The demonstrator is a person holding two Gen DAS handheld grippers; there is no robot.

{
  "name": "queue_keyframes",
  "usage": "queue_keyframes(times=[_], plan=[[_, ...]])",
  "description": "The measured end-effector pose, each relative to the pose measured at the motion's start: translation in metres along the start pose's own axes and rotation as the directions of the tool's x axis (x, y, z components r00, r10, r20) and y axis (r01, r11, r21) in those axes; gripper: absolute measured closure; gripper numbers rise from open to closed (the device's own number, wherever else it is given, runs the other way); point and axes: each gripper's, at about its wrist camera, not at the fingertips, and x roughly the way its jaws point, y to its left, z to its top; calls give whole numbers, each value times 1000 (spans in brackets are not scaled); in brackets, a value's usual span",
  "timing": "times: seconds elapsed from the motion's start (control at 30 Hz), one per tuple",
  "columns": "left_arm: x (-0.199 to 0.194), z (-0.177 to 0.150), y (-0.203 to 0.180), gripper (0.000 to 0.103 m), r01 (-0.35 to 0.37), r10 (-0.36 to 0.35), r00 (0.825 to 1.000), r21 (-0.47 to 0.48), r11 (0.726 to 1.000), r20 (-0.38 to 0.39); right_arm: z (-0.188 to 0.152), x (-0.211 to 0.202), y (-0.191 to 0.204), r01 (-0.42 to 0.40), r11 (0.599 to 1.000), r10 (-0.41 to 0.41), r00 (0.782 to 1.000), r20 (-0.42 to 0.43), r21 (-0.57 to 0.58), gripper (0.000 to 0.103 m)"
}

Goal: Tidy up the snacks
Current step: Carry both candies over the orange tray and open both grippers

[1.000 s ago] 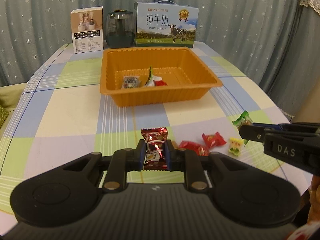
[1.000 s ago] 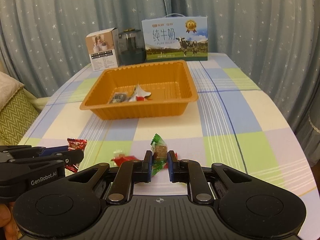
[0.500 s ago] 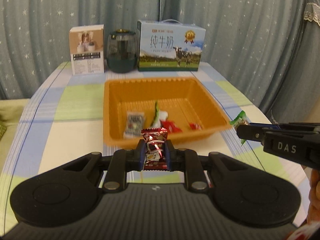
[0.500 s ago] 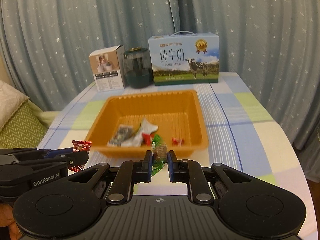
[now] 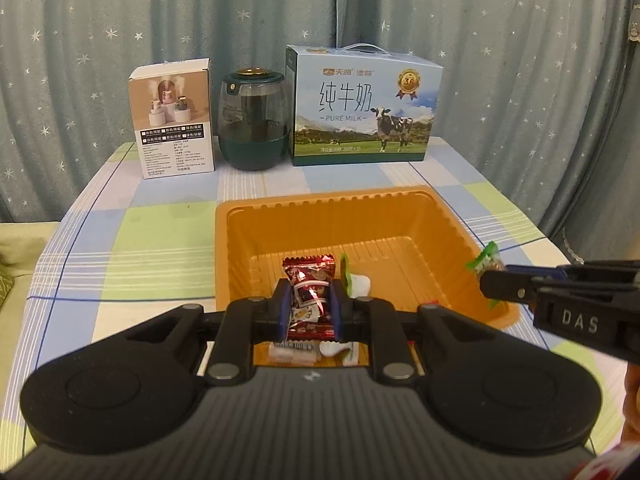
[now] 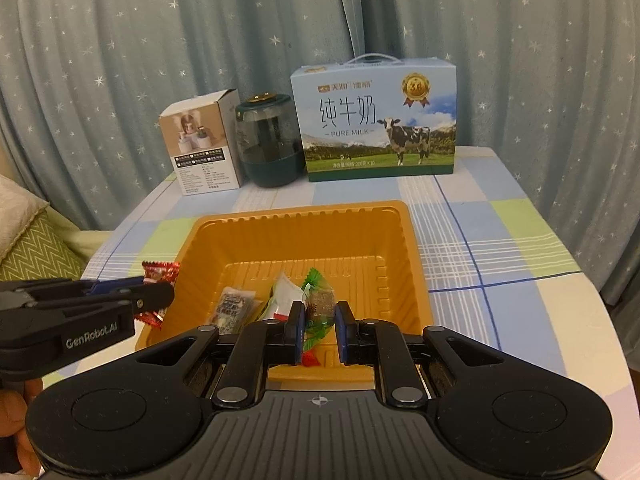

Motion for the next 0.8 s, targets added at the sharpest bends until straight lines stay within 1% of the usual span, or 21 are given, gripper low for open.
queue_keyframes(times=[0.4,0.47,0.53,0.63,0.8], plan=[[32,6,6,84,4,-4,1000,2,1000,-28,0,26,-8,6,1000,-5,1000,-26,24,87],[34,6,8,76,19,-19,999,4,1000,-32,0,28,-8,6,1000,-5,1000,-28,23,87],[35,5,12,73,27,-27,999,-4,1000,-34,0,29,-8,6,1000,-5,1000,-28,25,87],[34,3,18,73,19,-20,999,-14,1000,-37,1,30,-9,0,999,1,1000,-28,34,87],[28,-1,27,69,9,-10,999,-27,1000,-32,4,31,-9,-7,999,8,1000,-26,46,87]])
